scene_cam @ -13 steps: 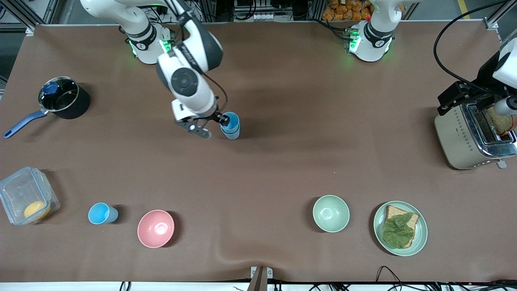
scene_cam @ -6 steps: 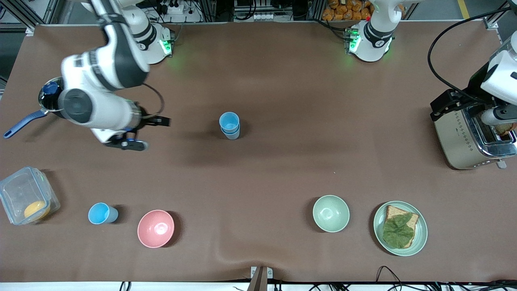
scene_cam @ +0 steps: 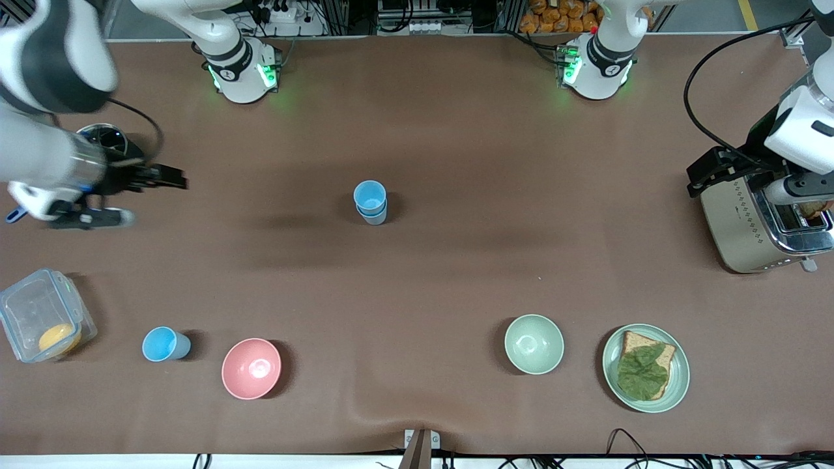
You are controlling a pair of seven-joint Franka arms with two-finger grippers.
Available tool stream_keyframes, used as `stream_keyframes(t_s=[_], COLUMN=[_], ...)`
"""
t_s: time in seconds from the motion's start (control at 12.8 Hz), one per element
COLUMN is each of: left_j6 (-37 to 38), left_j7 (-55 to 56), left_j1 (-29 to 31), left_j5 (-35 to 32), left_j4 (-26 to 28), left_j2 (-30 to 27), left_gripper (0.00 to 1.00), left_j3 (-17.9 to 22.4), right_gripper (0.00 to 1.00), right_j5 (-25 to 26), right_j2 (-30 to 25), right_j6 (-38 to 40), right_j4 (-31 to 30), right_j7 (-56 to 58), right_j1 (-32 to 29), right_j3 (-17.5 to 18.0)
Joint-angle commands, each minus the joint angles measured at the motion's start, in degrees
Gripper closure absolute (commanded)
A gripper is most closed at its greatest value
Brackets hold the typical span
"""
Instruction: Stack blue cups with both arms
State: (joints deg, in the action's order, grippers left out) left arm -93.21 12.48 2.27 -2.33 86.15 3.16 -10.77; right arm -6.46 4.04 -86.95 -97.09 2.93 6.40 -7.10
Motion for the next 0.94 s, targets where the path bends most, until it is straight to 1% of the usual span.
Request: stream_keyframes(t_s=[0.0, 0.08, 0.23, 0.31, 0.39, 0.47, 0.55, 0.86], left_j6=[-0.4, -0.5, -0.5, -0.5, -0.4, -0.4, -0.4, -0.4], left_j7=[-1.1, -1.1, -0.5, -0.5, -0.4, -0.5, -0.5, -0.4], left_j1=[-0.3, -0.3, -0.7, -0.8, -0.8, -0.7, -0.7, -0.8], left_j5=[0.5, 0.5, 0.5, 0.5, 0.5, 0.5, 0.5, 0.5], left_j4=[0.0, 0.0, 0.1, 0.1, 0.1, 0.1, 0.1, 0.1], left_j2=[-0.2, -0.2, -0.2, -0.2, -0.2, -0.2, -0.2, -0.2], left_gripper=[0.0, 0.0, 0.0, 0.0, 0.0, 0.0, 0.0, 0.0], left_j3=[0.0, 0.0, -0.6, -0.7, -0.7, -0.7, -0.7, -0.7], right_gripper=[0.0, 0.0, 0.0, 0.0, 0.0, 0.0, 0.0, 0.0], right_j5=[0.3, 0.3, 1.3, 4.0, 7.7, 9.8, 9.6, 9.0], right_j2=[-1.2, -2.5, -4.3, -5.0, -5.6, -5.8, -5.8, -5.9], right_j6=[2.0, 2.0, 2.4, 2.8, 3.1, 3.8, 4.4, 3.8], right_j4=[4.3, 4.7, 5.5, 6.0, 6.4, 7.1, 7.6, 7.9], right_j7=[4.1, 4.2, 3.7, 3.5, 3.3, 2.7, 2.4, 2.4], right_j1=[-6.0, -7.7, -10.8, -11.7, -12.0, -12.9, -14.4, -15.2], right_j3=[2.2, 2.9, 6.3, 8.3, 10.9, 13.1, 14.4, 14.8])
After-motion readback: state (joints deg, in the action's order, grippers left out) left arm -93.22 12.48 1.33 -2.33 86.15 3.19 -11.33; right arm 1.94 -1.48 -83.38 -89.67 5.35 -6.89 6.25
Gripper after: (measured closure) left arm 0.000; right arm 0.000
